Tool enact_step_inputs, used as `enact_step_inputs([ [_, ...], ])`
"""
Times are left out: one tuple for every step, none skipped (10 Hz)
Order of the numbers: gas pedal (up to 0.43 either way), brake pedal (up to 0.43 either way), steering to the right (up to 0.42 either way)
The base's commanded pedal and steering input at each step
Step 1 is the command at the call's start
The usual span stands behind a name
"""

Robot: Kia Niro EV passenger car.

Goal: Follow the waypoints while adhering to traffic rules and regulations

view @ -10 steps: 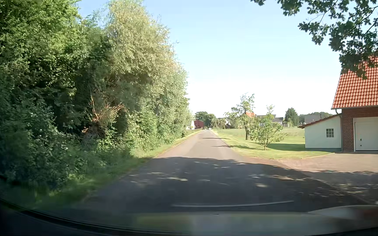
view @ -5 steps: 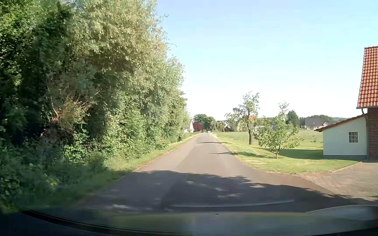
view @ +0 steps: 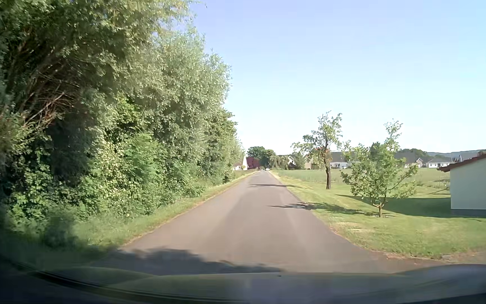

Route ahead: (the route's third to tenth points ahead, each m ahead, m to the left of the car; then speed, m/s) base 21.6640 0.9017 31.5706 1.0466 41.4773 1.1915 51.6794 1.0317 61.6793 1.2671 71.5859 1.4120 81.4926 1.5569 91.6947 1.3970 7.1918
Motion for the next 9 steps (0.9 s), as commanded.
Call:
enact_step_inputs([
  [0.177, 0.006, 0.003],
  [0.177, 0.006, 0.003],
  [0.177, 0.006, 0.001],
  [0.177, 0.006, -0.001],
  [0.177, 0.006, -0.001],
  [0.177, 0.006, -0.001],
  [0.177, 0.006, -0.001],
  [0.177, 0.006, -0.001],
  [0.169, 0.006, -0.002],
])
